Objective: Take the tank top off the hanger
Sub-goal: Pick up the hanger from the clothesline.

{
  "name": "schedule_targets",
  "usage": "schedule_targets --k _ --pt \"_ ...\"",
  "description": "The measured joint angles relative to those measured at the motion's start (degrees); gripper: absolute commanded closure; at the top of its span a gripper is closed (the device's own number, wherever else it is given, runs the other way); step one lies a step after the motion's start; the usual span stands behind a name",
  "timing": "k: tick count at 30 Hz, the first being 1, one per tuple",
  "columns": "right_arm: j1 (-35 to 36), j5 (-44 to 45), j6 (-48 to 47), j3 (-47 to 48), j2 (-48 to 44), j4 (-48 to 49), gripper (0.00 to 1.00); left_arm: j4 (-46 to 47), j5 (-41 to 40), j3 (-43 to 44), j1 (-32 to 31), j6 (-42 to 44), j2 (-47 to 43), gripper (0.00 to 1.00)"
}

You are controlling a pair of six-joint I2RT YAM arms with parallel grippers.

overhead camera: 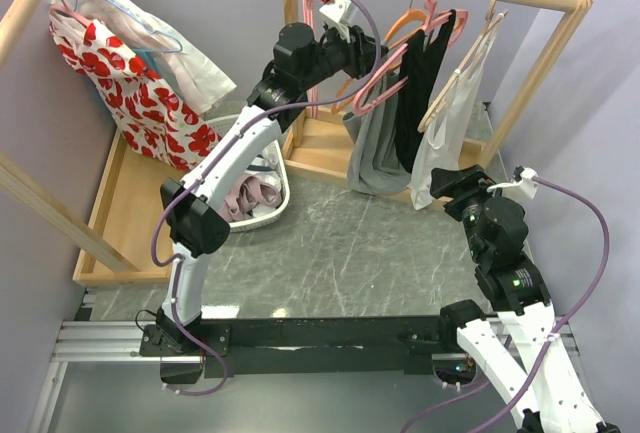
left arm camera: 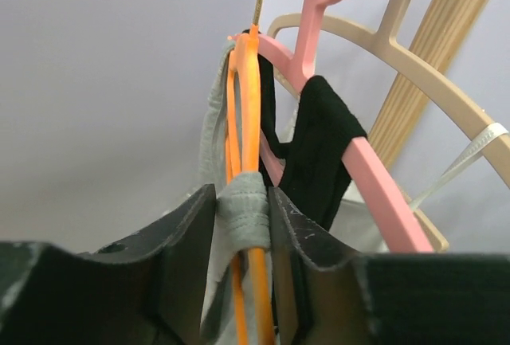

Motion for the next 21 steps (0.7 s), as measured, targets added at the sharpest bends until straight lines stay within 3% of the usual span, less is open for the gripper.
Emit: schedule_targets --k 5,8,9,21 --pt "-0.02 -0.42 0.0 0.0 0.15 -0.02 0.17 -0.35 -0.02 -0.61 -0.76 0.17 0.0 0.77" --pt "-0.13 -0.48 0.0 0.0 0.15 0.0 0.16 -0.46 -0.17 -0.61 -1.14 0.42 0.0 0.97" --pt "-0.17 -0.59 0.0 0.0 0.15 -0.02 0.16 -0.59 -0.48 -0.61 -1.25 0.76 0.0 0.99" --pt "-0.48 -0.83 0.0 0.0 0.15 -0.37 0.16 -1.68 -4.04 -0.24 -2.12 1.95 -0.13 0.99"
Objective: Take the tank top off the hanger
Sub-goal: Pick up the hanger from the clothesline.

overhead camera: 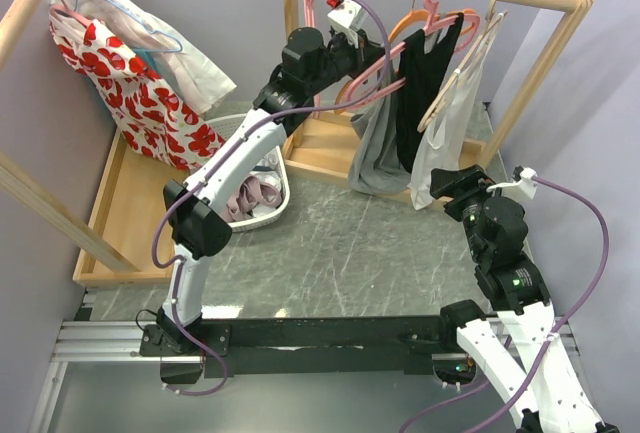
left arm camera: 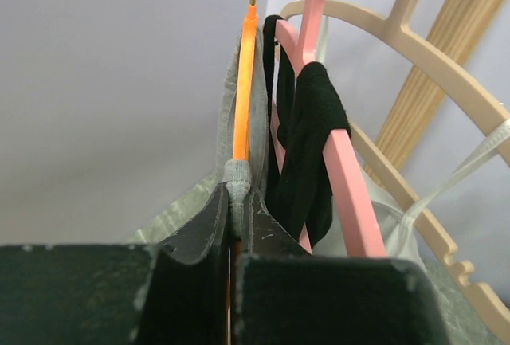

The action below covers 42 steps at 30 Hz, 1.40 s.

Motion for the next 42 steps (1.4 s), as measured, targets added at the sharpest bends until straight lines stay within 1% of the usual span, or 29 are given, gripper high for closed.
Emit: schedule_targets --k 3,9,18,22,24,26,33,37,39,42 --pt "-0.02 -0.04 0.02 0.0 -0.02 0.0 0.16 -0.63 -2.14 -0.46 -0.09 0.9 -0.68 0.99" --pt "-0.04 -0.39 0.0 0.0 -0.02 0.0 0.17 -1.97 -9.11 -2.14 -0.39 2.51 -3.52 0.99" --pt "-0.2 -0.66 0.0 0.0 -0.02 0.0 0.16 -2.62 -12.52 -4.33 -0.5 3.02 -5.88 0.99" --pt "-0.24 -0.85 -0.02 0.0 -0.24 -0.13 0.16 -2.38 -14.47 -10.03 -0.5 3.19 -10.67 0.99" --pt "-0.24 -0.87 -0.04 0.0 -0.35 -0.26 0.16 -1.05 -15.39 -15.61 -0.44 3.52 -15.06 0.99" --pt "-0.24 -1.16 -0.04 0.0 -0.35 -0.33 0.16 -0.63 -15.67 -18.64 -0.44 3.65 -18.32 0.99" --pt "-0.37 -2.4 -0.02 0.02 0.28 -0.42 0.16 0.04 -15.78 -17.16 -1.03 4.28 -20.94 0.99" --pt "-0.37 -2.45 -0.09 0.07 -0.04 -0.55 0.16 -1.7 -16.2 -17.55 -1.55 4.42 -22.08 0.99" --pt "-0.37 -2.43 -0.28 0.2 -0.35 -0.98 0.16 -2.4 -16.81 -19.82 -1.77 4.55 -24.0 0.99" --pt "-0.39 -2.56 -0.96 0.96 -0.94 -1.7 0.16 -3.74 -18.14 -27.74 -2.16 4.68 -30.21 0.99"
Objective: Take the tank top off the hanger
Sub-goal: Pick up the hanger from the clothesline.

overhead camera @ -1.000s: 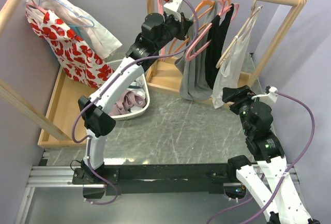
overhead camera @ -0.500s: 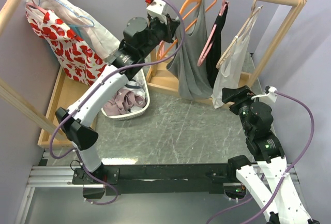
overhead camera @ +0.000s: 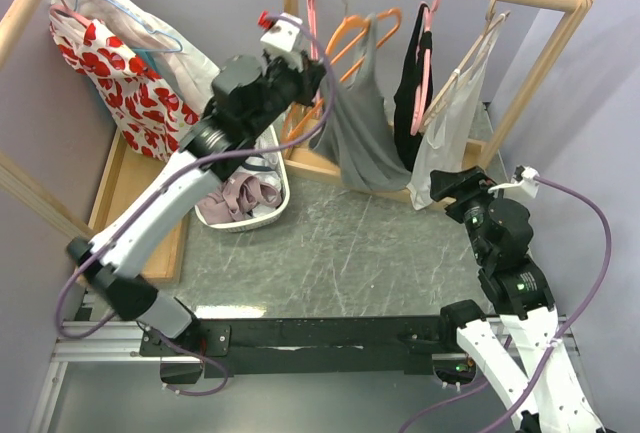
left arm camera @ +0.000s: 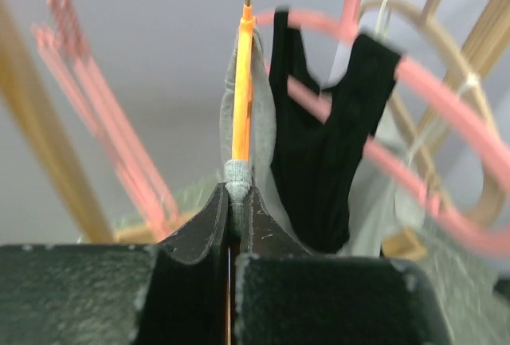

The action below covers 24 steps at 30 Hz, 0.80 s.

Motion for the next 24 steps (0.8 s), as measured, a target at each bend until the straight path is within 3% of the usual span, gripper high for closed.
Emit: schedule_targets --k 11,24 --pt "0.0 -8.48 -3.89 5.62 2.32 2.05 0.17 -5.31 -1.38 -18.56 -1.6 -2.84 -22.69 0.99" --pt "-0.11 -28.65 -7.93 9.62 3.96 3.54 0.22 -16.98 2.49 -29.42 -2.78 -7.1 -36.46 0.99"
